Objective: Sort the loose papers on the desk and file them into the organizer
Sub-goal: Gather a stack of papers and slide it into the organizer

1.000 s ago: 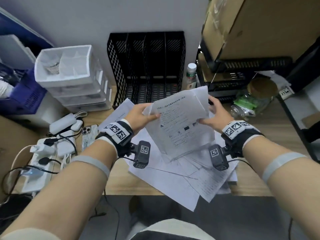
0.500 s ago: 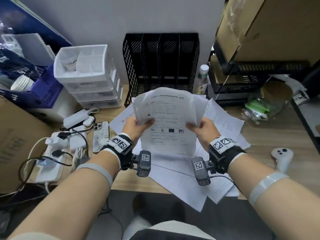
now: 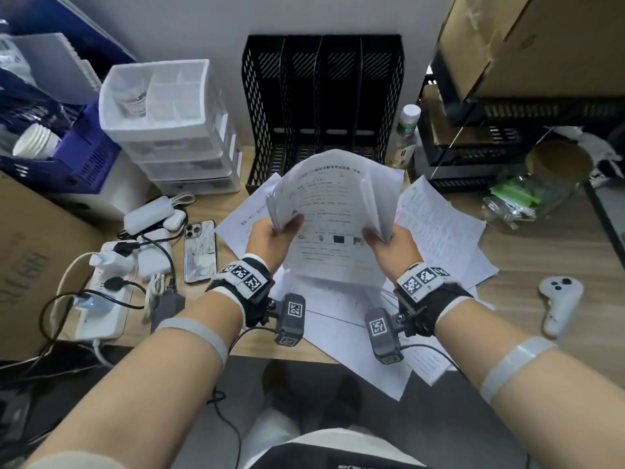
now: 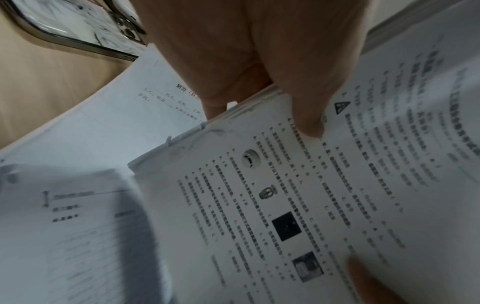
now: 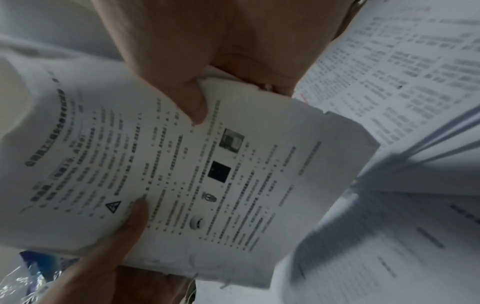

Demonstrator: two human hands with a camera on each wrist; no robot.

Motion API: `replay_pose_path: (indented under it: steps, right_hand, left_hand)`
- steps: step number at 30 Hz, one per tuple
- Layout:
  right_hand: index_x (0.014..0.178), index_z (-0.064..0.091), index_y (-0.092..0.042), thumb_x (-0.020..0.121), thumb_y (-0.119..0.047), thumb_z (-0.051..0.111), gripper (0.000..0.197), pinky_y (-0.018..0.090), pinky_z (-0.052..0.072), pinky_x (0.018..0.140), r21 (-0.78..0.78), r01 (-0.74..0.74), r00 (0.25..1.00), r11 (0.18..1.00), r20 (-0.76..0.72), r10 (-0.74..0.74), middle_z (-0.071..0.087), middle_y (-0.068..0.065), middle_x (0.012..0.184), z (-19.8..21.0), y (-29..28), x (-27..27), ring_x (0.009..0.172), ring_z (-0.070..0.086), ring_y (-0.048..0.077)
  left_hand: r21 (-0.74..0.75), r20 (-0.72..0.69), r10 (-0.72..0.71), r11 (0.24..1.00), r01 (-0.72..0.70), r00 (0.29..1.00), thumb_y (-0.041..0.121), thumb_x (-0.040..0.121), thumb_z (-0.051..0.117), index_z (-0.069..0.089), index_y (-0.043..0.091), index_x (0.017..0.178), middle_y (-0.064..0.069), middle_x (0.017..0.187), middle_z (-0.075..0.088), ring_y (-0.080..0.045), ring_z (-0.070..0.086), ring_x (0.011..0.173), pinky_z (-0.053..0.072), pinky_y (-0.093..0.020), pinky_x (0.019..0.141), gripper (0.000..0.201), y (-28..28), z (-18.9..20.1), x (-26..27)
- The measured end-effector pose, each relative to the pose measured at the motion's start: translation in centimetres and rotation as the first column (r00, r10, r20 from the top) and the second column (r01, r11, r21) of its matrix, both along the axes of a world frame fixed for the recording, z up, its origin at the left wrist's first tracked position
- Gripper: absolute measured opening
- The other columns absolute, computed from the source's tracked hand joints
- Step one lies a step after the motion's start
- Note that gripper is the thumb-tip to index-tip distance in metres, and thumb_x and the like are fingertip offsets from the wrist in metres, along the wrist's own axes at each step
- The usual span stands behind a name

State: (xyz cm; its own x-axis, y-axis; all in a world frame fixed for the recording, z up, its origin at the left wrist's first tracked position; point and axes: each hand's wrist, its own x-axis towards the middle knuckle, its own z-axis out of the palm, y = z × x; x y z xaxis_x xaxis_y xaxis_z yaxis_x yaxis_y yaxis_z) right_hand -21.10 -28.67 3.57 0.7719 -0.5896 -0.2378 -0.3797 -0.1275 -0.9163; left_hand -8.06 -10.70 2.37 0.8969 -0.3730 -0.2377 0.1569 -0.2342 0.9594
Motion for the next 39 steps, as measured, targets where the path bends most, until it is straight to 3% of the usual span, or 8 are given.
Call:
replay_pose_path:
  steps: [5, 10, 14, 23, 30, 34, 36, 39]
  right_hand:
    - [0.060, 0.052, -0.013, 0.087, -0.009, 0.059, 0.028, 0.028, 0.037, 0.058, -0.065, 0.045, 0.997, 0.997, -0.065, -0.049, 0.050, 0.003, 0.059, 0.7, -0.7, 1.7, 0.063, 0.042, 0.021]
    - [0.102, 0.068, -0.007, 0.077, -0.022, 0.071, 0.030, 0.049, 0.056, 0.087, 0.118, 0.089, 0.994, 0.989, 0.053, -0.096, 0.073, 0.013, 0.098, 0.2, 1.1, 1.2, 0.095, 0.067, 0.029]
    - [0.123, 0.062, -0.010, 0.082, -0.012, 0.071, 0.042, 0.032, 0.048, 0.086, 0.077, -0.020, 0.999, 0.997, -0.034, 0.023, 0.069, 0.002, 0.110, -1.5, 2.0, 0.1, 0.104, 0.063, 0.021]
    - [0.099, 0.068, -0.016, 0.090, -0.028, 0.066, 0.015, 0.038, 0.052, 0.087, 0.062, -0.007, 0.999, 0.998, -0.041, 0.010, 0.071, 0.007, 0.100, 0.7, 0.2, 1.4, 0.097, 0.065, 0.026]
    - [0.124, 0.062, -0.011, 0.092, -0.024, 0.063, 0.034, 0.045, 0.047, 0.103, 0.088, -0.030, 0.997, 0.996, 0.072, 0.024, 0.067, 0.009, 0.122, 5.2, -2.8, 6.1, 0.112, 0.062, 0.027]
    - [0.126, 0.046, -0.011, 0.083, -0.030, 0.072, 0.054, 0.034, 0.046, 0.091, -0.136, 0.047, 0.999, 0.990, 0.015, -0.045, 0.059, 0.011, 0.120, 7.4, -2.7, 8.7, 0.105, 0.059, 0.026]
    - [0.125, 0.041, -0.012, 0.075, -0.034, 0.077, 0.065, 0.032, 0.044, 0.083, -0.253, 0.116, 0.993, 0.961, 0.025, -0.113, 0.055, 0.014, 0.121, 9.0, -1.9, 9.5, 0.096, 0.057, 0.023]
    - [0.141, 0.033, -0.019, 0.065, -0.051, 0.082, 0.096, 0.035, 0.053, 0.089, -0.015, -0.230, 0.970, 0.973, 0.081, 0.230, 0.058, 0.008, 0.124, 12.2, 0.3, 11.2, 0.107, 0.059, 0.016]
  left_hand:
    - [-0.239, -0.144, -0.096, 0.969, 0.059, 0.985, 0.035, 0.079, 0.079, 0.079, 0.015, 0.101, -0.016, 0.118, 0.074, -0.037, 0.067, 0.117, 0.049, -0.056, 0.106, 0.029, 0.2, 1.2, 0.0]
    - [-0.137, -0.044, -0.127, 0.983, 0.120, 0.991, 0.024, 0.078, 0.081, 0.074, 0.017, 0.110, -0.015, 0.117, 0.073, -0.035, 0.067, 0.114, 0.053, -0.057, 0.100, 0.033, 0.4, 1.2, 0.2]
    - [0.069, -0.081, -0.153, 0.985, 0.159, 0.985, 0.031, 0.078, 0.079, 0.072, 0.029, 0.098, -0.010, 0.114, 0.074, -0.030, 0.067, 0.111, 0.052, -0.056, 0.101, 0.022, 1.2, -1.1, -0.8]
    - [0.167, -0.063, -0.098, 0.980, 0.107, 0.993, 0.028, 0.090, 0.071, 0.072, 0.010, 0.115, -0.010, 0.115, 0.074, -0.031, 0.068, 0.111, 0.052, -0.050, 0.103, 0.030, 1.7, -0.9, 0.6]
    - [0.028, -0.213, -0.252, 0.964, 0.263, 0.944, 0.012, 0.091, 0.070, 0.070, 0.013, 0.111, -0.013, 0.119, 0.074, -0.028, 0.072, 0.106, 0.057, -0.044, 0.097, 0.021, 2.7, 3.2, 1.0]
    - [0.118, -0.042, -0.127, 0.984, 0.131, 0.991, 0.017, 0.094, 0.067, 0.072, 0.008, 0.107, -0.016, 0.109, 0.075, -0.029, 0.070, 0.099, 0.057, -0.043, 0.096, 0.016, 2.6, 5.4, 1.7]
    - [0.202, 0.068, -0.072, 0.978, 0.057, 0.995, 0.015, 0.097, 0.061, 0.070, 0.004, 0.094, -0.016, 0.091, 0.072, -0.029, 0.065, 0.081, 0.059, -0.032, 0.075, 0.014, 2.3, 6.9, 2.3]
    - [0.332, 0.271, -0.015, 0.940, -0.079, 0.962, 0.021, 0.099, 0.055, 0.063, 0.009, 0.081, -0.012, 0.076, 0.064, -0.026, 0.056, 0.070, 0.043, -0.027, 0.060, 0.023, 1.9, 8.9, 3.3]
